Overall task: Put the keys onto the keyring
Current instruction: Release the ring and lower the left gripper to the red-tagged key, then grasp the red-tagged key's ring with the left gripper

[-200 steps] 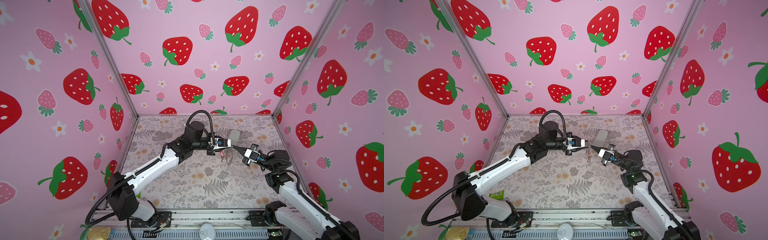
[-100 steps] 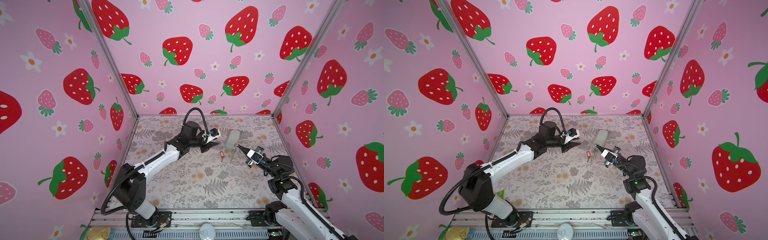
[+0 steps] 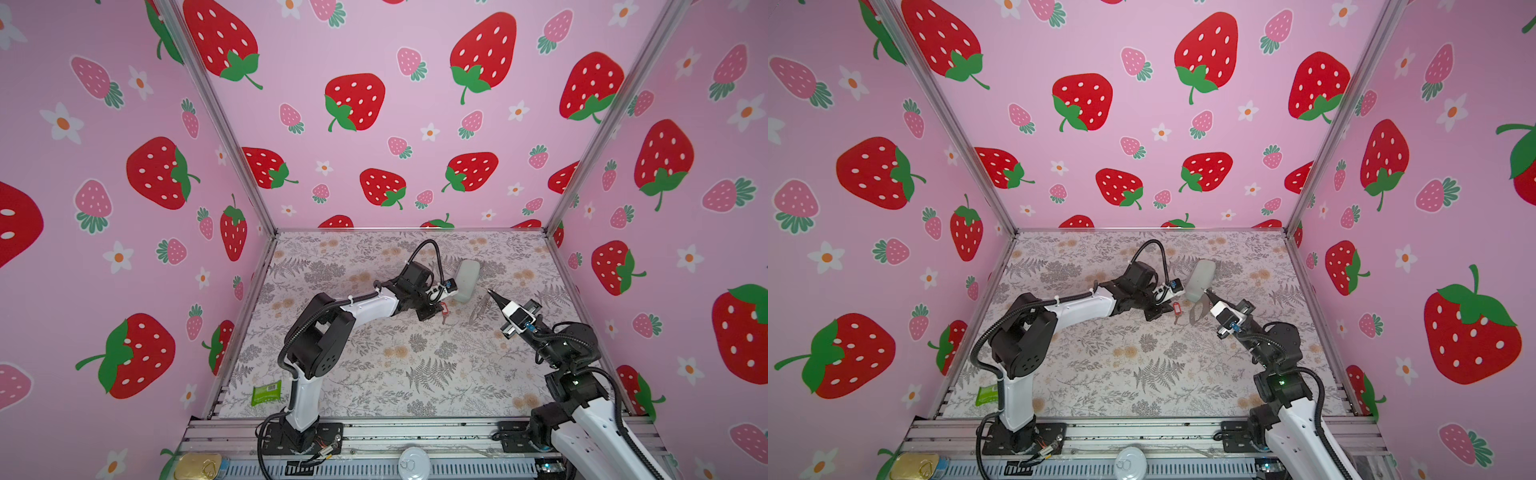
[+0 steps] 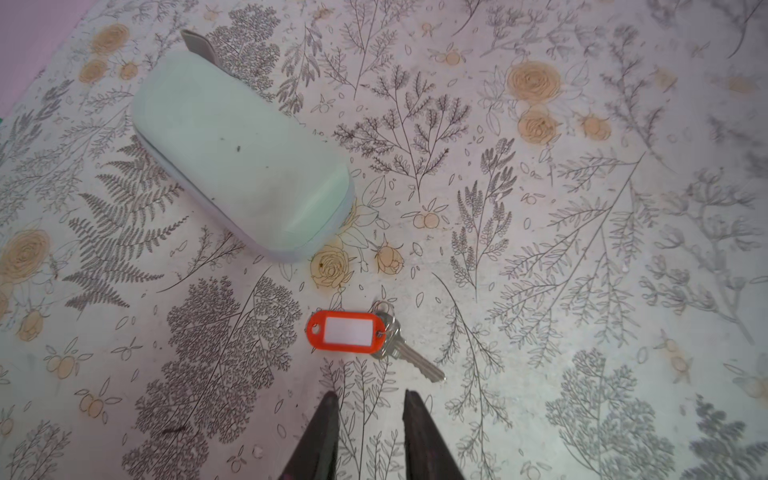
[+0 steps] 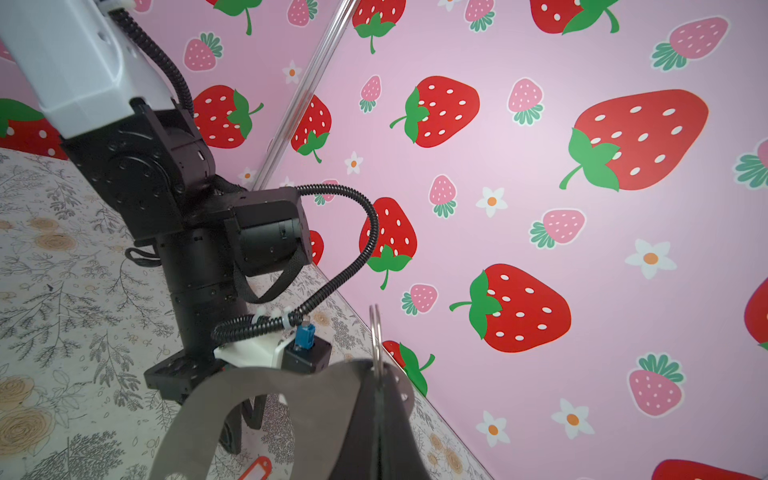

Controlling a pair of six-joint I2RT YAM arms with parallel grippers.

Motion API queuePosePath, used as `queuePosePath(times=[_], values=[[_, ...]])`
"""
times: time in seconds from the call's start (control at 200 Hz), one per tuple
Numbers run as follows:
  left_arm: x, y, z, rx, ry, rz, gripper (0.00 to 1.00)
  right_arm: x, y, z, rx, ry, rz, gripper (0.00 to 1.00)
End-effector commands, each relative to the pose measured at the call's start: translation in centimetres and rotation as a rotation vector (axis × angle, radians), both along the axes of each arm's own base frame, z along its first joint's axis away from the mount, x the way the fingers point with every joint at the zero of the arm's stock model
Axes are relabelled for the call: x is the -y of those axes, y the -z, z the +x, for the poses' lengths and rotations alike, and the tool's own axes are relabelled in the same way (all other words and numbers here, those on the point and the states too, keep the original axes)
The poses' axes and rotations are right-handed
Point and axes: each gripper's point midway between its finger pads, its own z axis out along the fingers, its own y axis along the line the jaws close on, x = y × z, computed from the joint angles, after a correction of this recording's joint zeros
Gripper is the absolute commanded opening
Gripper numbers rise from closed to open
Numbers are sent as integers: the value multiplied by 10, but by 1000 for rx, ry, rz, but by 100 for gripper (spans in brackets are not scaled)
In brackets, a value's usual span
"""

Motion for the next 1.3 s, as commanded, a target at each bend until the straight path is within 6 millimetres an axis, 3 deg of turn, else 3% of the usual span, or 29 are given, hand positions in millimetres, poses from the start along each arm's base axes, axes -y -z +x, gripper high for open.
queuePosePath(times=[0.0, 0.37, 0.96, 1.295], values=[[7, 4, 7, 54, -1, 71, 31, 5, -13, -2, 30, 21, -5, 2], [23, 30, 16, 86, -34, 120, 32, 6, -14, -9, 52, 17, -6, 1], [36, 35, 8, 51, 26, 86, 30, 6, -12, -10, 53, 18, -12, 1], [34, 42, 14, 41, 8, 134, 30, 7, -13, -11, 56, 19, -10, 1]])
